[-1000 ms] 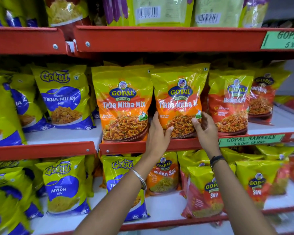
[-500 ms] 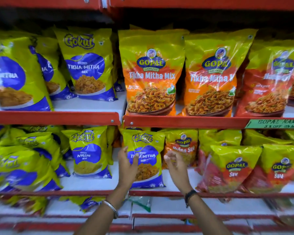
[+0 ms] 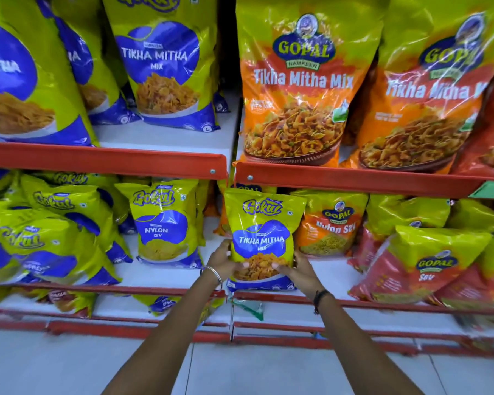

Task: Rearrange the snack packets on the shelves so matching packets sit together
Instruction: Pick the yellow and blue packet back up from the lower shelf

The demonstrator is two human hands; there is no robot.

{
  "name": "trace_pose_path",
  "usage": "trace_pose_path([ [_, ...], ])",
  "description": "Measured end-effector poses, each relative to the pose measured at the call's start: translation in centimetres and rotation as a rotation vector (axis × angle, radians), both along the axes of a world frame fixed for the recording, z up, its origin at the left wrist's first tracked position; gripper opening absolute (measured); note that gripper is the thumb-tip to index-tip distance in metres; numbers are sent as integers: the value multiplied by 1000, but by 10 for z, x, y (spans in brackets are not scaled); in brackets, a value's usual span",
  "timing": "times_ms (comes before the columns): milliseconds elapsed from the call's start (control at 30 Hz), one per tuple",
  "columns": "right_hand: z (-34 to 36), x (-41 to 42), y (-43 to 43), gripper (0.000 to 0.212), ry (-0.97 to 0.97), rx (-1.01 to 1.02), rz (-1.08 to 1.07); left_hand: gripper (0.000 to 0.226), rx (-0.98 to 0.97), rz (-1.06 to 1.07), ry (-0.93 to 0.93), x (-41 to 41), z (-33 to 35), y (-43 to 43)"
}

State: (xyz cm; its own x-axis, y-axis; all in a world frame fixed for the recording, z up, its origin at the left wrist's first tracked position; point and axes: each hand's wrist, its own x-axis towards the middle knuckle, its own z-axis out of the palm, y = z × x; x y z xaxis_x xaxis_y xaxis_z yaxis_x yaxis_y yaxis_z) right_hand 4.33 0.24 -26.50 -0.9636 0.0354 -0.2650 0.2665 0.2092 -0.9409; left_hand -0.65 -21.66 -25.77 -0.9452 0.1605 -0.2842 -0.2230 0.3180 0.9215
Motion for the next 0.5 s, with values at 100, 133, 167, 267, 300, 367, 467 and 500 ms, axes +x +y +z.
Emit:
trace_pose_path([
  [100, 0, 15, -9, 70, 55, 18, -71, 79, 73, -8, 51, 15, -3, -8],
  [133, -1, 21, -13, 66, 74, 6, -91, 75, 130, 9, 51, 21, -4, -11],
  [167, 1, 26, -18, 63, 96, -2, -109, 72, 188, 34, 46, 27, -4, -15],
  [267, 10, 39, -31, 66, 167, -36, -147, 62, 188, 61, 98, 41, 3, -26],
  [300, 17, 42, -36, 69, 201, -51, -144, 64, 184, 54, 149, 46, 8, -30],
  [367, 32, 47, -44, 69, 261, -72, -135, 68, 203, 64, 225, 56, 22, -42],
  [467, 68, 54, -58, 61, 371, -80, -112, 76, 231, 121, 303, 71, 57, -58],
  [500, 83, 55, -63, 58, 416, -84, -107, 81, 237, 142, 331, 73, 69, -64],
])
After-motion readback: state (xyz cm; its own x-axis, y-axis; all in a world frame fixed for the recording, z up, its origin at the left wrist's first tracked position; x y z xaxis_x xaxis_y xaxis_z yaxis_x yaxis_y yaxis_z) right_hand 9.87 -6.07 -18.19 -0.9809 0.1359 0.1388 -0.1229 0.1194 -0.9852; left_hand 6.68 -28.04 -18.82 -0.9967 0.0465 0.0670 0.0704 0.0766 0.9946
